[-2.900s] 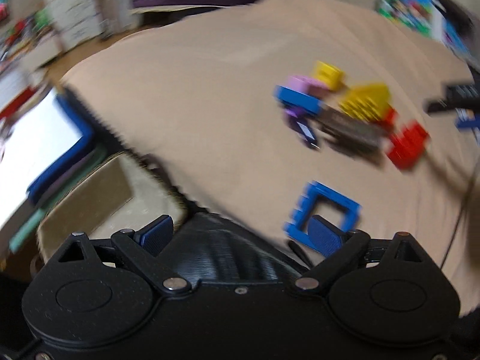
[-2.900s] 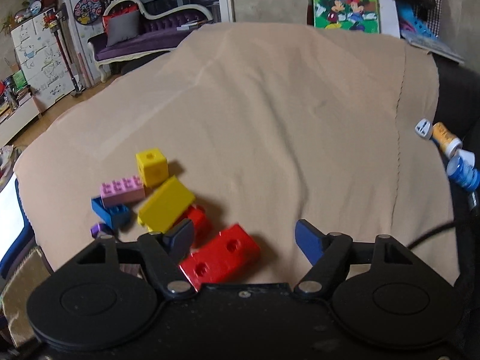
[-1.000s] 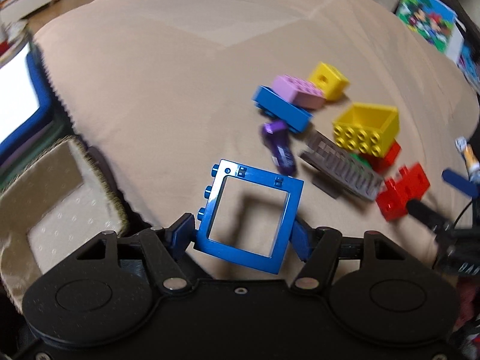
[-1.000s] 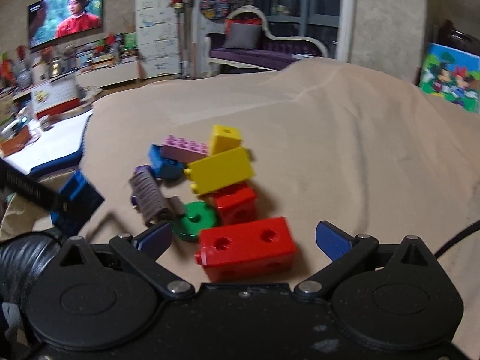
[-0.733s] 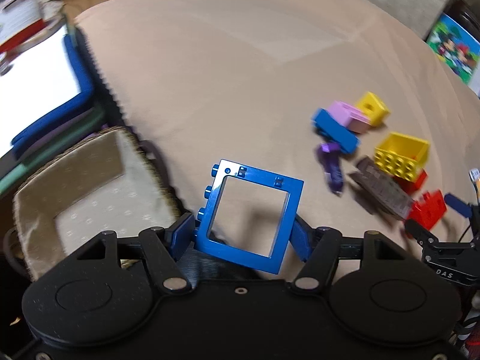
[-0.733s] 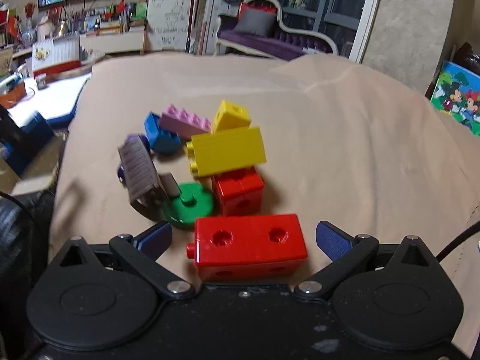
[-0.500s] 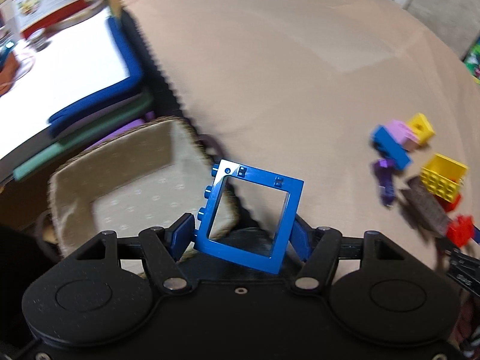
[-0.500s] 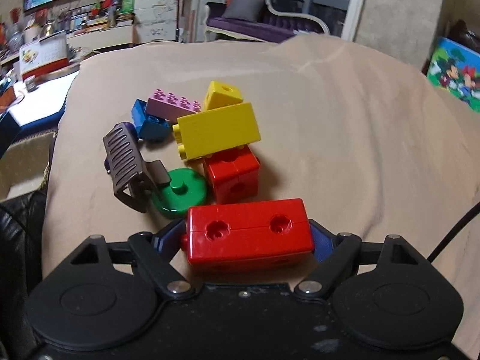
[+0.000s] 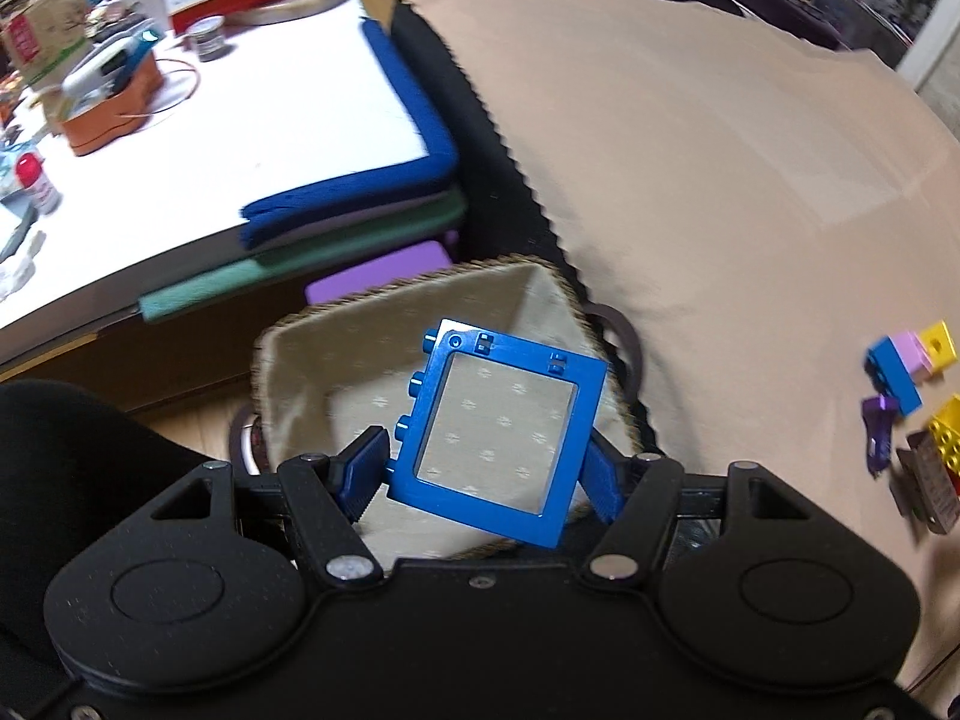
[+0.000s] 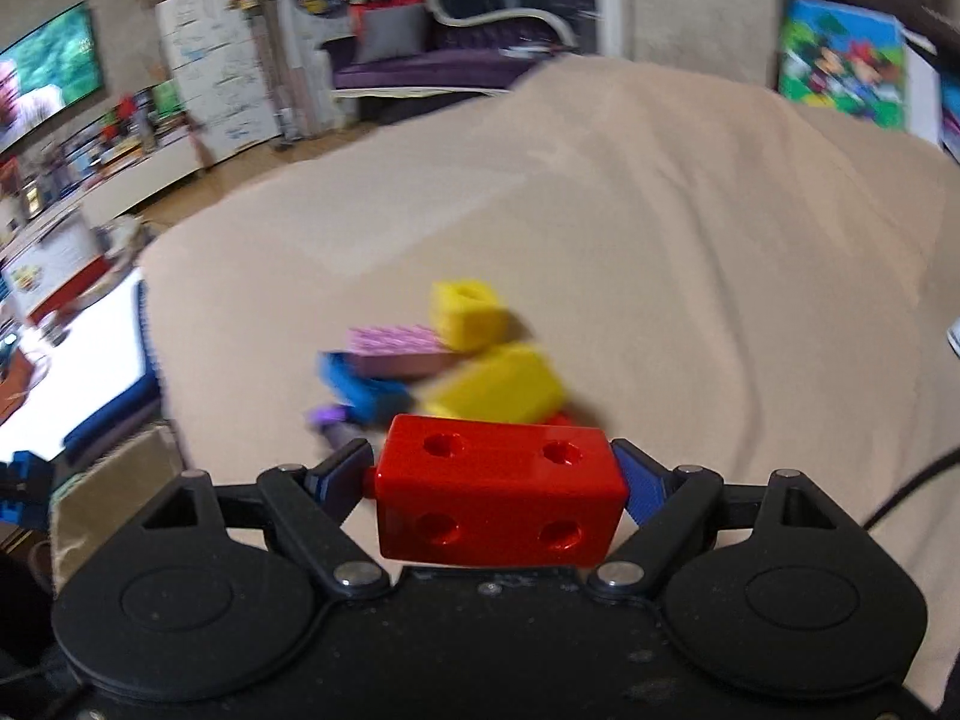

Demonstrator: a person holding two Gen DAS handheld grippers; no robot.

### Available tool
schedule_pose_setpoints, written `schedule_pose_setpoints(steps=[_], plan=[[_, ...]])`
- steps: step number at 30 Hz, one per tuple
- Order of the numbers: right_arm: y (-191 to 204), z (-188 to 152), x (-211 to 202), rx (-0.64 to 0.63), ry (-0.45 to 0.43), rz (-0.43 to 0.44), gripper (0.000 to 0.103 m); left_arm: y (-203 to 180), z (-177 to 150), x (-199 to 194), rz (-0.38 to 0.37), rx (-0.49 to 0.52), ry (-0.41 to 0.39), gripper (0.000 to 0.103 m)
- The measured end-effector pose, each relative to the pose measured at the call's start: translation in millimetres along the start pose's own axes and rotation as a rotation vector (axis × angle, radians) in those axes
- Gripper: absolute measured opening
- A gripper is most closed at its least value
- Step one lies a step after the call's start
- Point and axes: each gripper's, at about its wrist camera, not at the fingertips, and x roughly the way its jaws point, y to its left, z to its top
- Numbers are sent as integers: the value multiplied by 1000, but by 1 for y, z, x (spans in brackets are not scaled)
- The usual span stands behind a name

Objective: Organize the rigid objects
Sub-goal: 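Carry the blue frame with the left tool while the right tool carries the red brick to the basket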

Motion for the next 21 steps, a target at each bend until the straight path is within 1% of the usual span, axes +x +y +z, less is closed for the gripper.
schedule_pose_setpoints(steps=[2, 6, 8, 10, 11, 13, 16, 19, 21], plan=[[29, 7, 1, -20, 10, 57, 84, 9, 2, -1, 6, -23, 7, 62], [95, 17, 18, -25, 89, 214, 85, 28, 4, 4, 26, -70, 10, 62], [134, 18, 30, -49, 126, 264, 85, 37, 5, 7, 40, -93, 8, 62], [176, 13, 41, -85, 163, 288, 85, 44, 4, 14, 72, -124, 19, 62], [191, 10, 48, -101, 180, 295, 85, 48, 4, 16, 81, -140, 30, 62], [223, -2, 59, -131, 211, 296, 85, 54, 2, 18, 70, -167, 46, 62], [256, -19, 73, -160, 247, 264, 85, 59, -2, 17, 74, -178, 46, 62], [270, -38, 87, -166, 288, 245, 85, 61, -5, 15, 93, -175, 41, 62], [276, -50, 93, -175, 299, 221, 85, 59, -5, 15, 98, -169, 41, 62]])
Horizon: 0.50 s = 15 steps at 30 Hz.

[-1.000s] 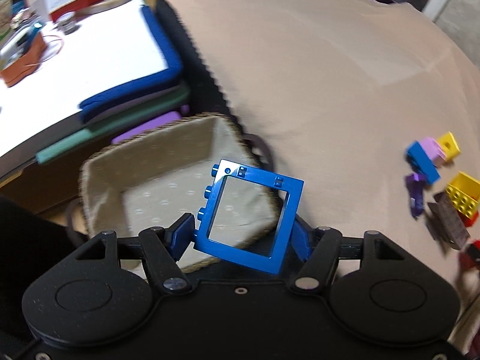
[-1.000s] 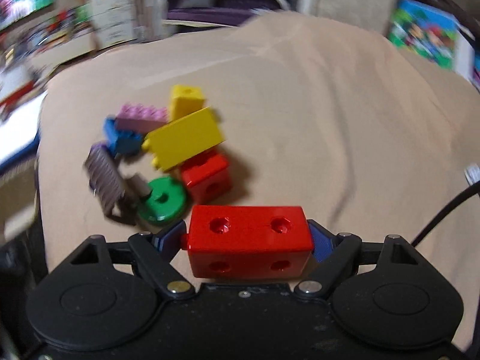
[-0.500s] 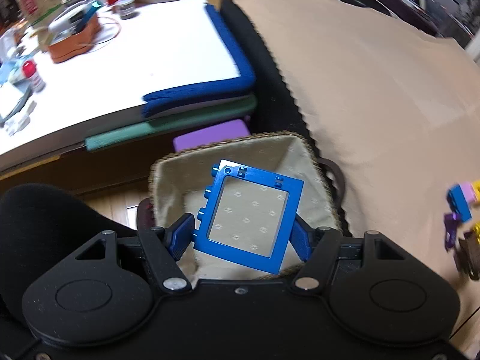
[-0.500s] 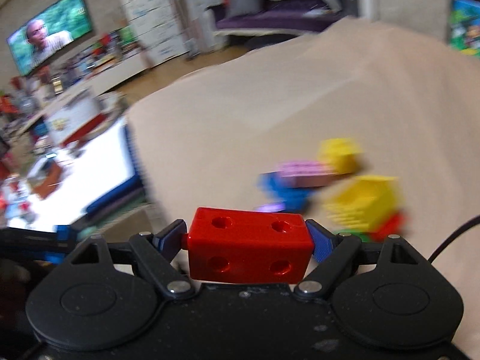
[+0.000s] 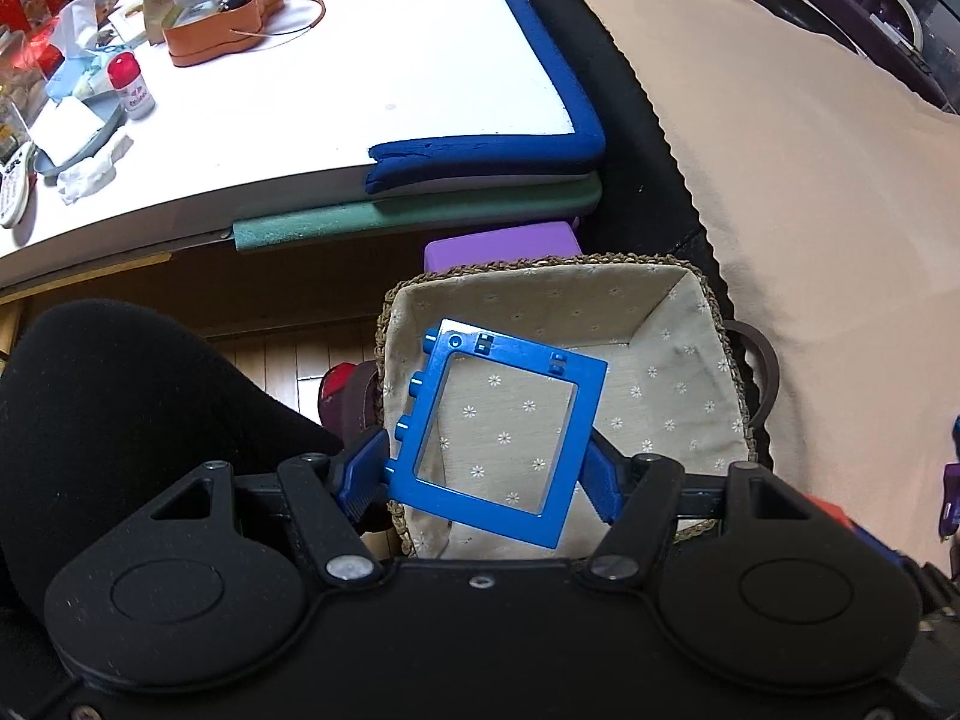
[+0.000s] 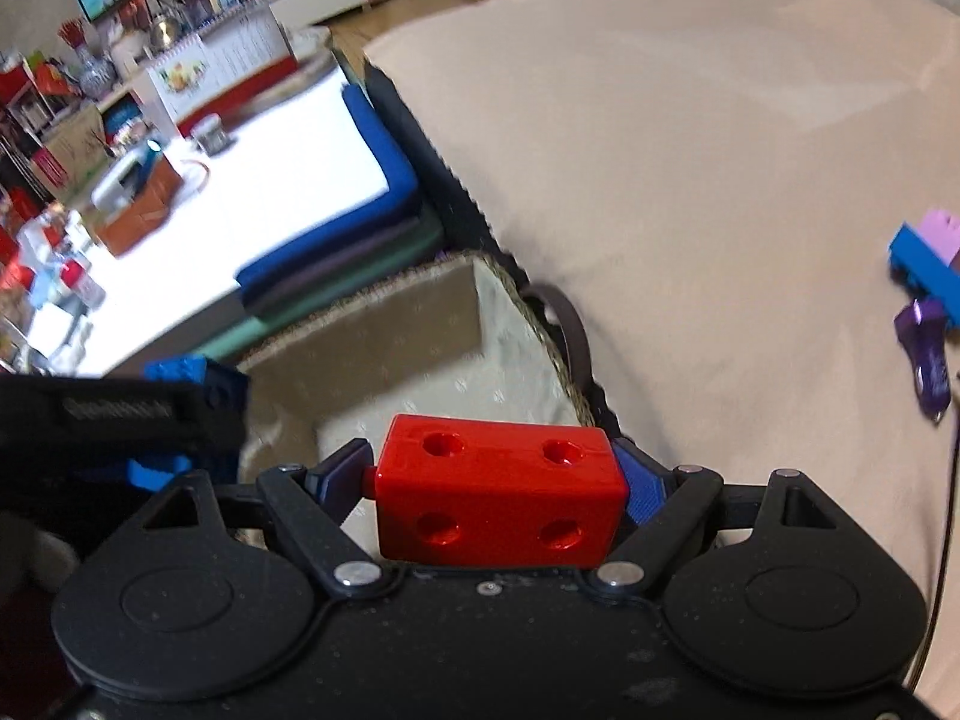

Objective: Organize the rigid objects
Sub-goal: 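Carry the blue frame with the left tool while the right tool carries the red brick to the basket, then open the left tool over the basket while the right tool releases the red brick inside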

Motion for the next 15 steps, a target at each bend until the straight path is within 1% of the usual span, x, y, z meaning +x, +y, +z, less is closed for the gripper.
schedule_pose_setpoints(steps=[2, 4, 7, 12, 15], plan=[[1, -2, 8, -3, 14, -19, 85, -1, 1, 1, 15, 2, 4, 62], [-2, -1, 13, 8, 21, -18, 85, -1, 4, 5, 34, -1, 16, 62], [-5, 6, 16, 16, 13, -25, 85, 0, 6, 9, 45, -8, 34, 62], [-8, 15, 20, 34, 14, 6, 85, 1, 8, 12, 52, -14, 46, 63], [-9, 16, 18, 57, -6, 34, 86, 0, 7, 10, 48, -14, 36, 63]])
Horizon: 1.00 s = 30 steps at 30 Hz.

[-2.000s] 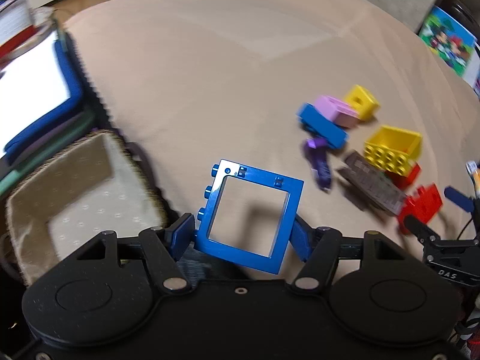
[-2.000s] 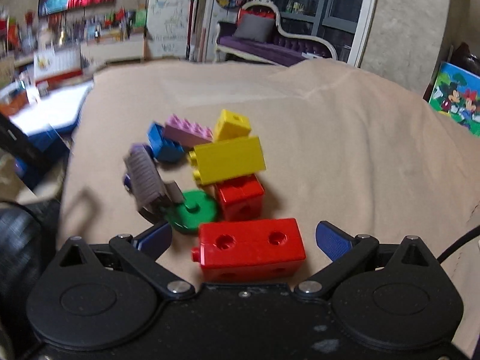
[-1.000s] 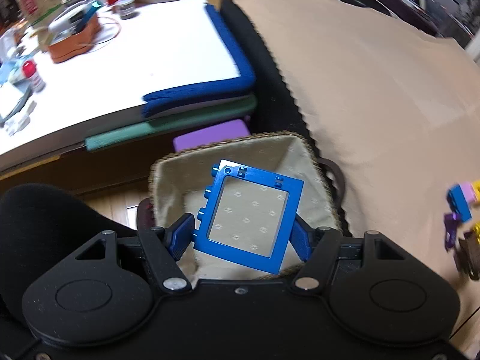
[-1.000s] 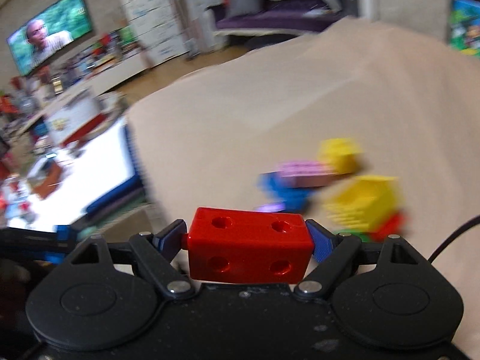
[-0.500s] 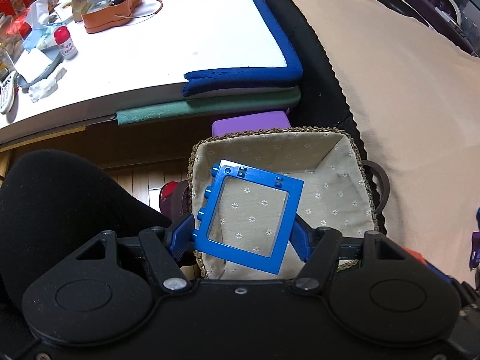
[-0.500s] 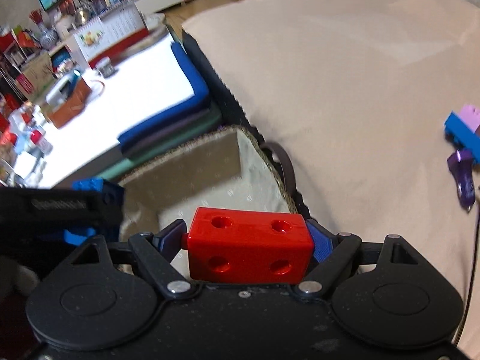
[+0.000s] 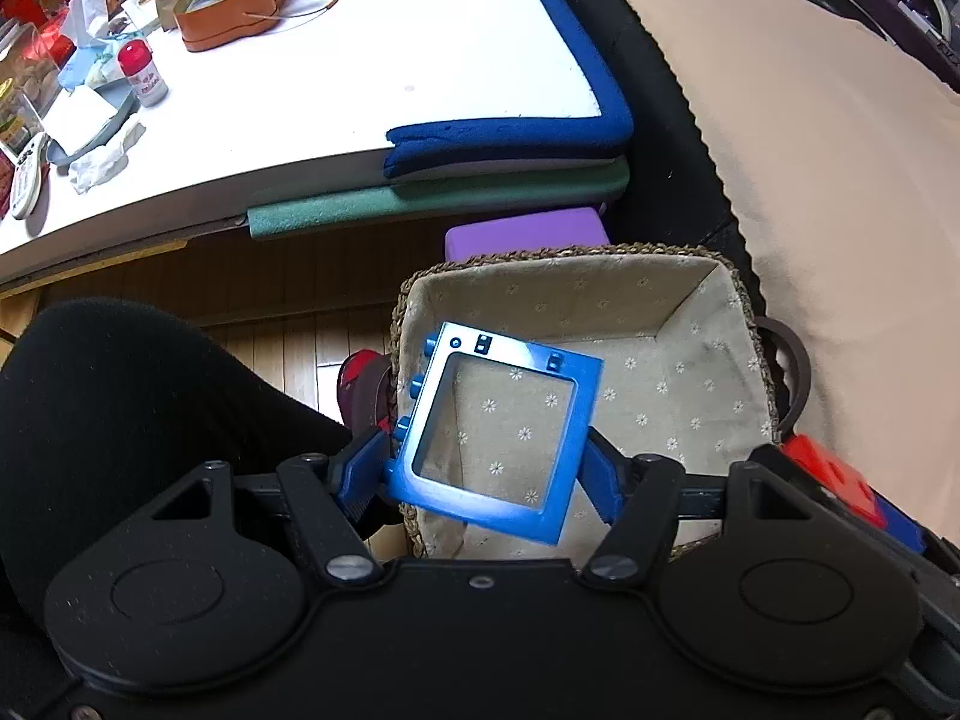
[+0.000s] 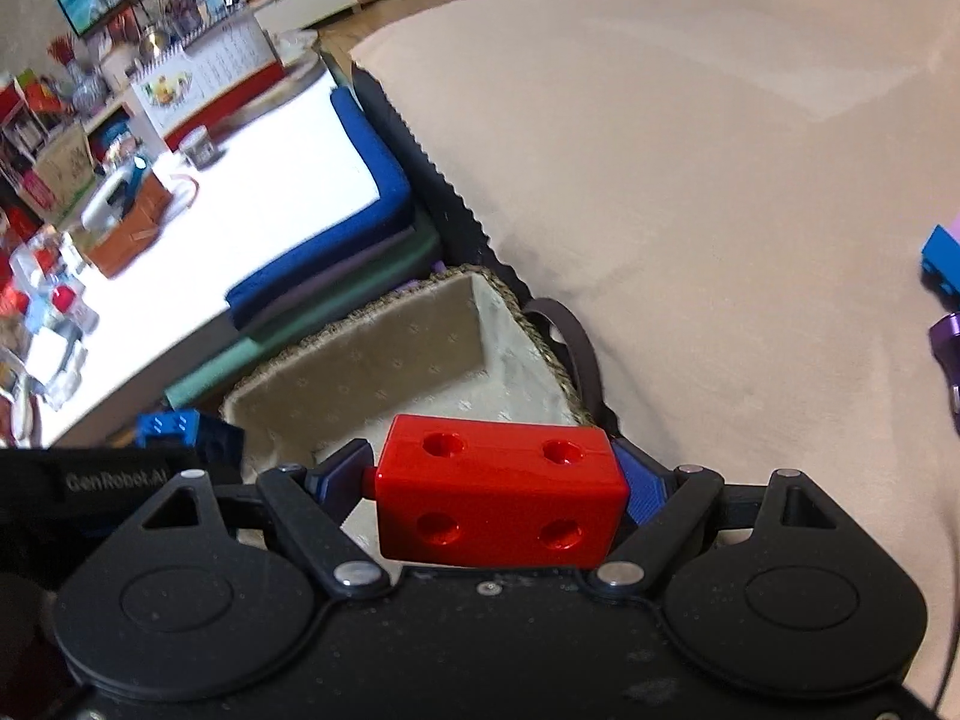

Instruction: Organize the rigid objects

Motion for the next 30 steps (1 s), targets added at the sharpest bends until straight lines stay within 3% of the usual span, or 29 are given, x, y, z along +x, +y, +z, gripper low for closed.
schedule_pose_setpoints(steps=[4, 18, 30], plan=[[-2, -1, -2, 10, -12, -9, 88, -1, -1, -2, 8, 7, -14, 69], [-10, -28, -16, 8, -20, -81, 90, -2, -5, -6, 22, 18, -19, 70], [-17, -41, -22, 60, -42, -99, 93, -11, -12, -16, 84, 80, -96, 71]])
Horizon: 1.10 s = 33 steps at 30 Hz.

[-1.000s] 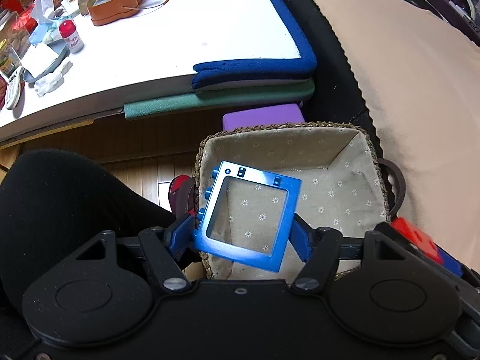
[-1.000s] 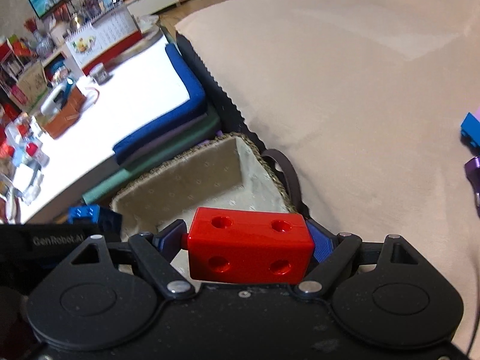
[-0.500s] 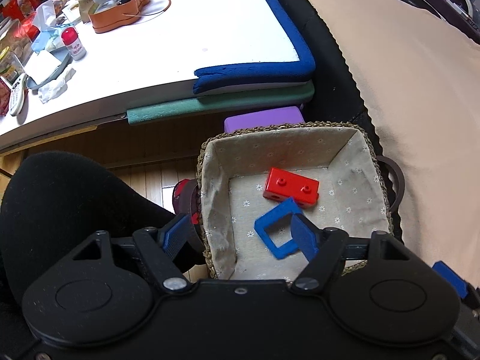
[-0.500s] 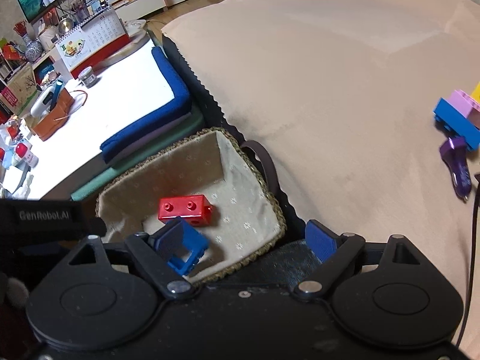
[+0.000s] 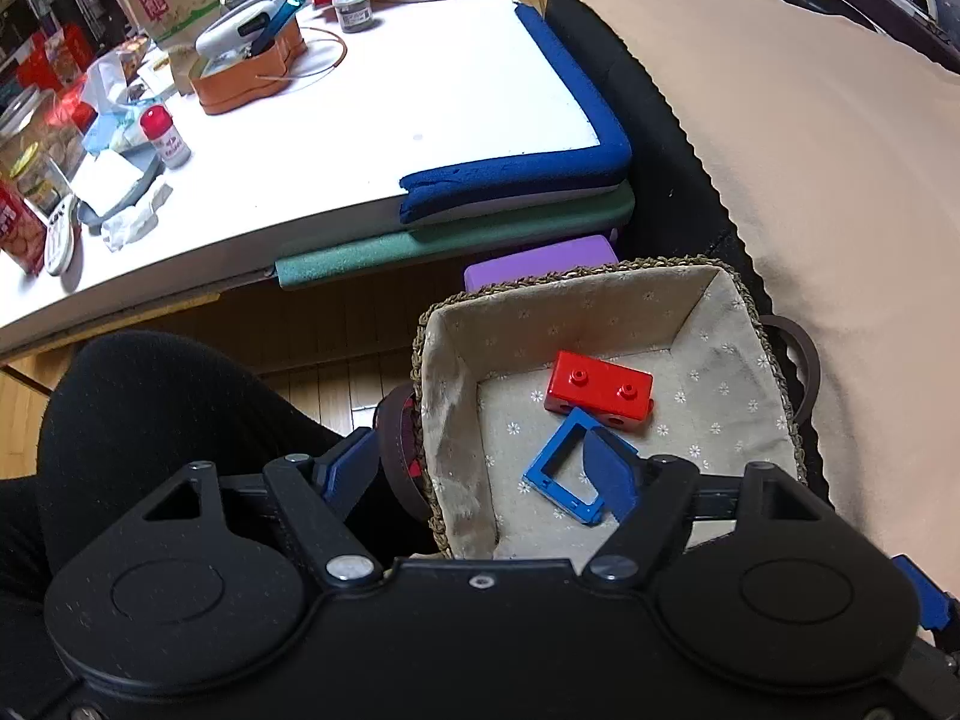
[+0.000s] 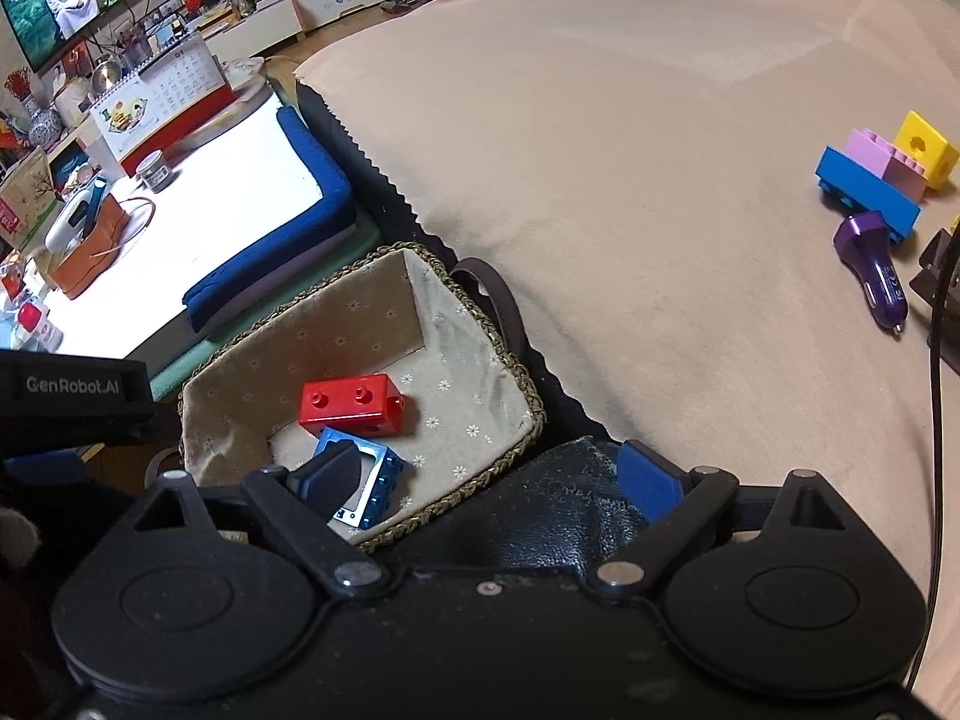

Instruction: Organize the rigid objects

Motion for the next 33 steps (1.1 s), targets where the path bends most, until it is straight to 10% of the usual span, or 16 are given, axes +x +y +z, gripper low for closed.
schedule_pose_setpoints(steps=[33], plan=[[-12, -1, 1, 20, 15, -7, 95, -1, -2, 0, -17, 7, -1, 75]])
